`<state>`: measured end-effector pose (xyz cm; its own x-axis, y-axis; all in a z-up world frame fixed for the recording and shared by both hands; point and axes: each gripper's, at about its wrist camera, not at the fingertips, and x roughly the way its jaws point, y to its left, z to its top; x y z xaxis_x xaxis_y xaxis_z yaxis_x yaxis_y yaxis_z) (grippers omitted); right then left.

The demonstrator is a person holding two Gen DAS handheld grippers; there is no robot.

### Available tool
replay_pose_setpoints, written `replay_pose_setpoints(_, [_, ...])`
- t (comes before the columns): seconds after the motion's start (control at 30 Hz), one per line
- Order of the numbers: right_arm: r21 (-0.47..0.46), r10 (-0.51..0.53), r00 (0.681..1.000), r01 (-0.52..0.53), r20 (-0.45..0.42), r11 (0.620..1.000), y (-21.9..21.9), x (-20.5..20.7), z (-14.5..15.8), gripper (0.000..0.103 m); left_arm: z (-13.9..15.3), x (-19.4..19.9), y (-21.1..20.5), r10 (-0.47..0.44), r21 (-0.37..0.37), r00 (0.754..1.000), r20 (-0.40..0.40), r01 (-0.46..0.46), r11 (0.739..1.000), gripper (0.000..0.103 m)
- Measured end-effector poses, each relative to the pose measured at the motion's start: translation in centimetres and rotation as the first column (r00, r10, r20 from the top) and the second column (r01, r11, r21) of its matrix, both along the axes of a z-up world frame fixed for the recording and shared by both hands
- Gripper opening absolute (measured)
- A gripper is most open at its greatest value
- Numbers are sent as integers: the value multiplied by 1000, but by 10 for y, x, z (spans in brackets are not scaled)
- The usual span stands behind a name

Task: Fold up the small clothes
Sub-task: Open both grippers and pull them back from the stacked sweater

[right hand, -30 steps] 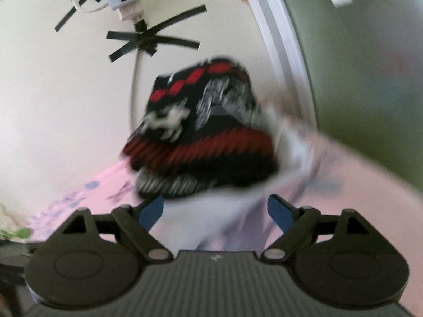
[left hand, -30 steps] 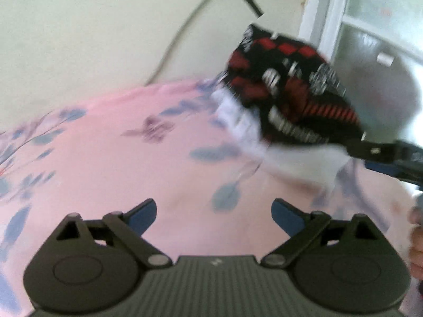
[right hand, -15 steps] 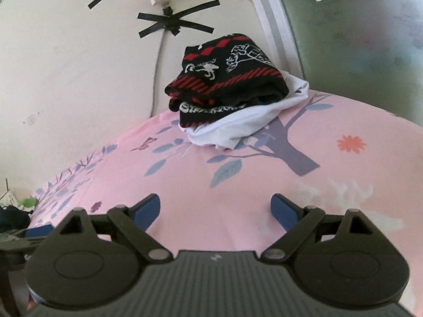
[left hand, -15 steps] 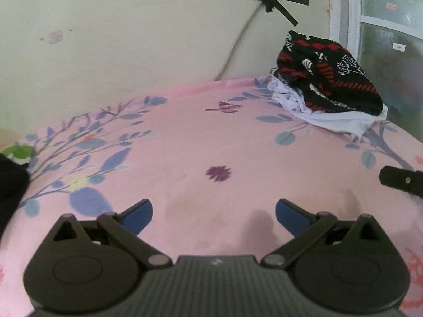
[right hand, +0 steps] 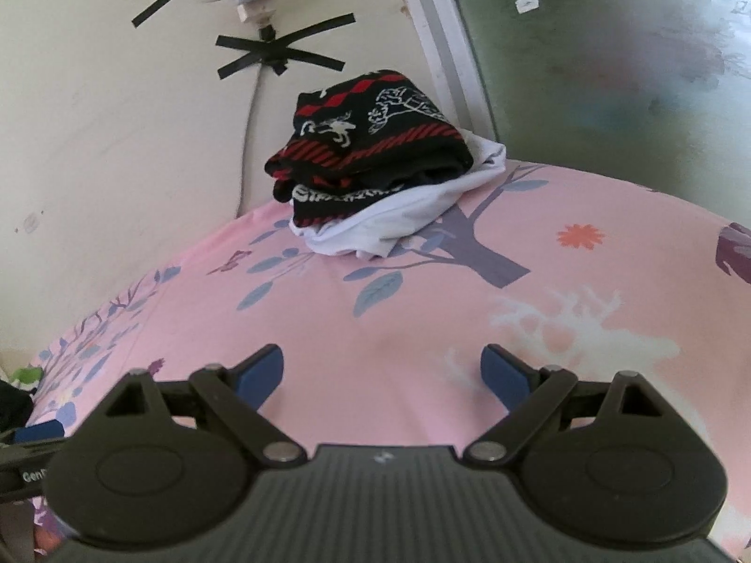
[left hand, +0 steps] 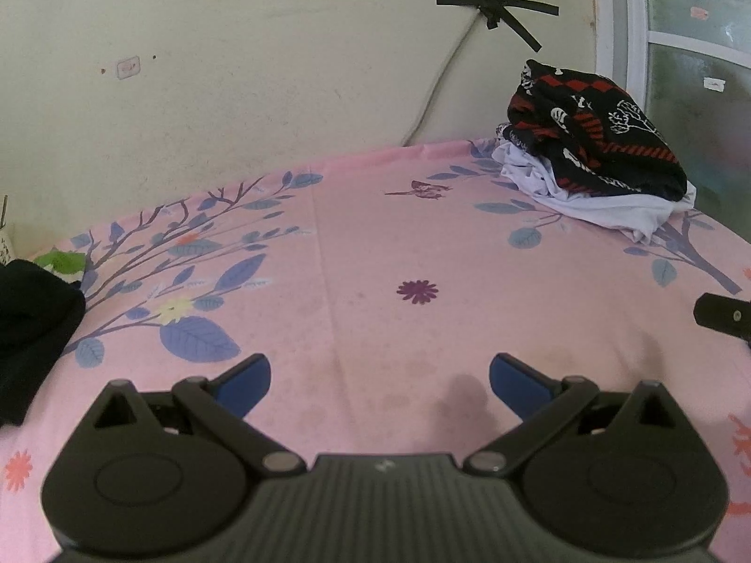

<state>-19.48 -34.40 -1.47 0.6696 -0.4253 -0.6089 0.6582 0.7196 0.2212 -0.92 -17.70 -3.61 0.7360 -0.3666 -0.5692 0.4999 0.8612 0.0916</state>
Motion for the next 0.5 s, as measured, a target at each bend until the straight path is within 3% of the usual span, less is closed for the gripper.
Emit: replay_pose_setpoints(0.5, [3, -16, 1000, 16, 17, 1000, 2, -2, -1, 88, -1, 1, -1, -15, 6, 1000, -19, 15, 1000, 103])
